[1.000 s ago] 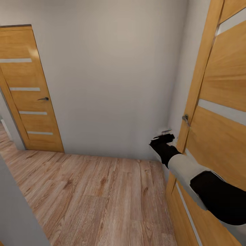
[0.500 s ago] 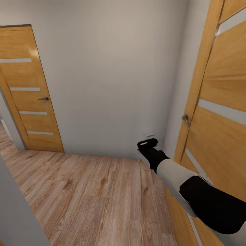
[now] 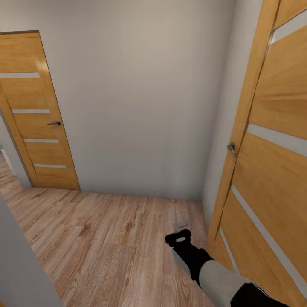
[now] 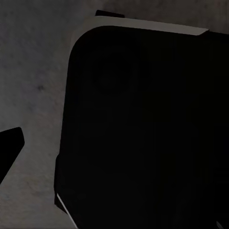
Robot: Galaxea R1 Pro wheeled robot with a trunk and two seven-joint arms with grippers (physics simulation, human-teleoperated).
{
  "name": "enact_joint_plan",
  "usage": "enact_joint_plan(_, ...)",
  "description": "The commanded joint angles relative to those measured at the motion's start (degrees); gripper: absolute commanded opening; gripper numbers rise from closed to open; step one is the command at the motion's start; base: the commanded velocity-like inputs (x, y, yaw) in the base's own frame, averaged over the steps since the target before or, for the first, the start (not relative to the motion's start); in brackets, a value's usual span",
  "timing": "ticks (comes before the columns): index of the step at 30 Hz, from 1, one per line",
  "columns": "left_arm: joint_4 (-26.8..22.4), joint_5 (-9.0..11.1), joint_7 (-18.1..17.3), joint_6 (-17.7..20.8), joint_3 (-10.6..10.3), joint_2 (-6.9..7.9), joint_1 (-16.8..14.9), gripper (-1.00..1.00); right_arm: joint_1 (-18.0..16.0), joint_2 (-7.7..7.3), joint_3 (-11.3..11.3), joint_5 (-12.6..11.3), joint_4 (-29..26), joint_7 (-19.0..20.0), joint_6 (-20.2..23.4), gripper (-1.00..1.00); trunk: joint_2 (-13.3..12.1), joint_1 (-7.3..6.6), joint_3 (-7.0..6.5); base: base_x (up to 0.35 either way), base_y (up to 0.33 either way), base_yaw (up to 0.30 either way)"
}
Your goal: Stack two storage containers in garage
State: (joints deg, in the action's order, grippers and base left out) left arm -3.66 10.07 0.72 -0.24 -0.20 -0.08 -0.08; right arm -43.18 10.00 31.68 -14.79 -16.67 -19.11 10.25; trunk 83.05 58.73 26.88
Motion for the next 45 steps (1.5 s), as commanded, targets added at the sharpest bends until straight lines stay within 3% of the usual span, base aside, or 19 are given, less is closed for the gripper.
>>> enact_joint_plan(1,-0.03,0.43,0.07,-0.04,-0.06,-0.01,-0.01,1.0,1.84,0.0,0.48,-0.19,-0.07,0.0,-0.34,1.0,0.03,0.0,0.05,0.0,0.0,0.0)
enact_joint_plan(5,-0.03,0.47,0.07,-0.1,-0.02,0.13,-0.01,1.0,7.25,0.0,0.64,-0.09,3.51,1.79,-2.75,1.0,0.03,0.0,0.05,0.0,0.0,0.0)
enact_joint_plan(10,-0.03,0.48,0.02,-0.11,0.02,0.2,-0.01,1.0,8.74,0.0,0.66,0.49,15.14,8.14,-8.69,1.0,0.03,0.0,0.05,0.0,0.0,0.0)
enact_joint_plan(13,-0.03,0.54,0.01,-0.12,0.02,0.24,-0.01,1.0,9.28,0.0,0.67,0.57,17.57,10.56,-10.31,1.0,0.03,0.0,0.05,0.0,0.0,0.0)
enact_joint_plan(17,-0.02,0.62,-0.01,-0.1,0.06,0.25,-0.01,1.0,12.44,0.0,0.67,0.72,18.2,11.43,-10.79,1.0,0.03,0.0,0.05,0.0,0.0,0.0)
enact_joint_plan(18,0.02,0.66,-0.01,-0.11,0.09,0.25,-0.01,1.0,14.61,0.0,0.67,1.16,18.33,11.67,-10.93,1.0,0.03,0.0,0.05,0.0,0.0,0.0)
enact_joint_plan(26,0.06,0.9,-0.01,-0.09,0.42,0.25,-0.01,1.0,21.11,0.0,0.67,3.66,18.46,12.41,-13.26,1.0,0.03,0.0,0.05,0.0,0.0,0.0)
enact_joint_plan(34,0.06,1.0,-0.01,-0.09,0.63,0.29,-0.01,1.0,22.83,-1.87,0.67,3.72,18.51,16.46,-13.67,1.0,0.03,0.0,0.05,0.0,0.0,0.0)
enact_joint_plan(45,0.06,1.01,-0.01,-0.11,0.65,0.33,-0.01,1.0,22.96,-2.09,0.67,3.72,18.51,16.73,-13.42,1.0,0.03,0.0,0.05,0.0,0.0,0.0)
